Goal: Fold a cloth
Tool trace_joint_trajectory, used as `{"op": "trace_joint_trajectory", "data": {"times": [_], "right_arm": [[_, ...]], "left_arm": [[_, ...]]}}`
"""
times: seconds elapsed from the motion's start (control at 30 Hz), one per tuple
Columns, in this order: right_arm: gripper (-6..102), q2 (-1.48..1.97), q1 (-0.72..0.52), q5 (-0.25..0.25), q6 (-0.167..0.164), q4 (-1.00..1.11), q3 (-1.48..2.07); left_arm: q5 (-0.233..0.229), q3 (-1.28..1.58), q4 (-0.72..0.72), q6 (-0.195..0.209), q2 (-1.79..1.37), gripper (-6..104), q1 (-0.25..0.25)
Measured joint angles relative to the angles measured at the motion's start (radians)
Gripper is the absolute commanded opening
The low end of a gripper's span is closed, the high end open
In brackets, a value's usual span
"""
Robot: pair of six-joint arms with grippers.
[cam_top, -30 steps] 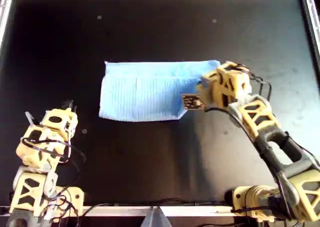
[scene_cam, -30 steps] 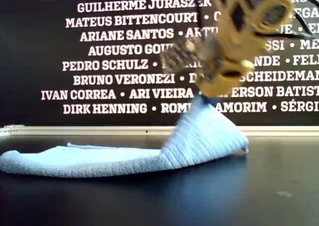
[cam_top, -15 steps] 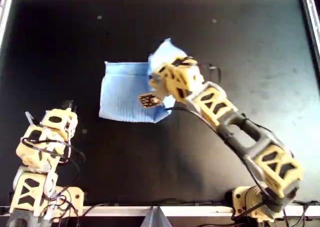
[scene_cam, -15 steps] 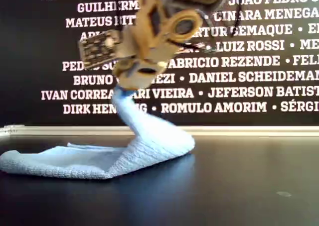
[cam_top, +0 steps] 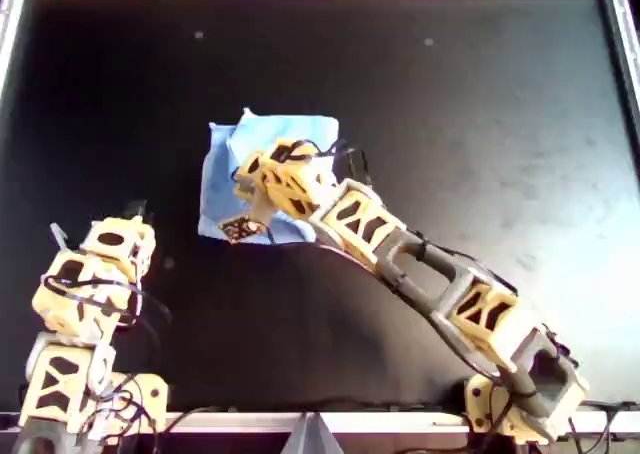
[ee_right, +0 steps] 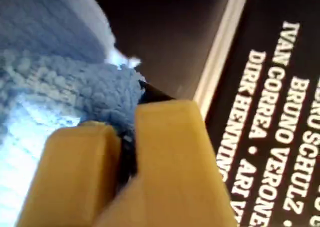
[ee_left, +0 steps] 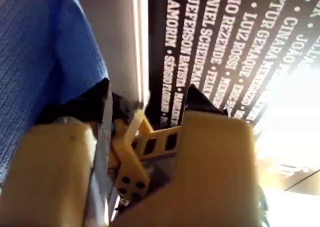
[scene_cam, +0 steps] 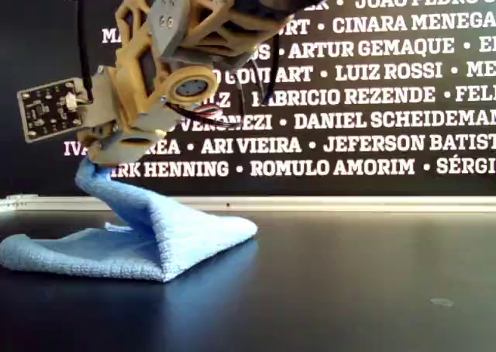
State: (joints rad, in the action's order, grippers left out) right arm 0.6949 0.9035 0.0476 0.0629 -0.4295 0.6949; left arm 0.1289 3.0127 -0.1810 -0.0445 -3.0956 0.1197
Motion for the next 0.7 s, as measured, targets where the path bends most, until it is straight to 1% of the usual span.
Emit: {"op": "trace_joint_trajectory", "data": {"times": [0.13,0.23,0.3,0.37,0.4,0.47,0.53,0.57,0.6,0.7], "right_arm": [[2,-0.049,0.020,0.000,0.002,0.000,-0.029],[3,-0.080,0.061,0.000,0.003,0.000,-0.029],[5,-0.098,0.092,0.000,0.003,0.000,-0.029],[13,-0.104,0.112,0.000,0.003,0.000,-0.029],[19,-0.104,0.114,0.012,0.003,0.000,-0.029],[33,-0.106,0.109,-0.006,0.002,0.000,-0.029],[43,-0.107,0.097,-0.005,-0.002,0.000,-0.029],[46,-0.107,0.095,-0.005,-0.002,0.000,-0.029],[46,-0.109,0.094,-0.005,-0.002,0.000,-0.029],[44,-0.107,0.098,-0.005,-0.005,0.000,-0.029]], "left_arm": [[0.000,0.000,0.000,0.000,0.000,52,0.000],[0.000,0.000,0.000,0.000,0.000,52,0.000],[0.000,0.000,0.000,0.000,0.000,52,0.000],[0.000,0.000,0.000,0.000,0.000,52,0.000],[0.000,0.000,0.000,0.000,0.000,52,0.000],[0.000,0.000,0.000,0.000,0.000,52,0.000],[0.000,0.000,0.000,0.000,0.000,52,0.000],[0.000,0.000,0.000,0.000,0.000,52,0.000],[0.000,0.000,0.000,0.000,0.000,52,0.000],[0.000,0.000,0.000,0.000,0.000,52,0.000]]}}
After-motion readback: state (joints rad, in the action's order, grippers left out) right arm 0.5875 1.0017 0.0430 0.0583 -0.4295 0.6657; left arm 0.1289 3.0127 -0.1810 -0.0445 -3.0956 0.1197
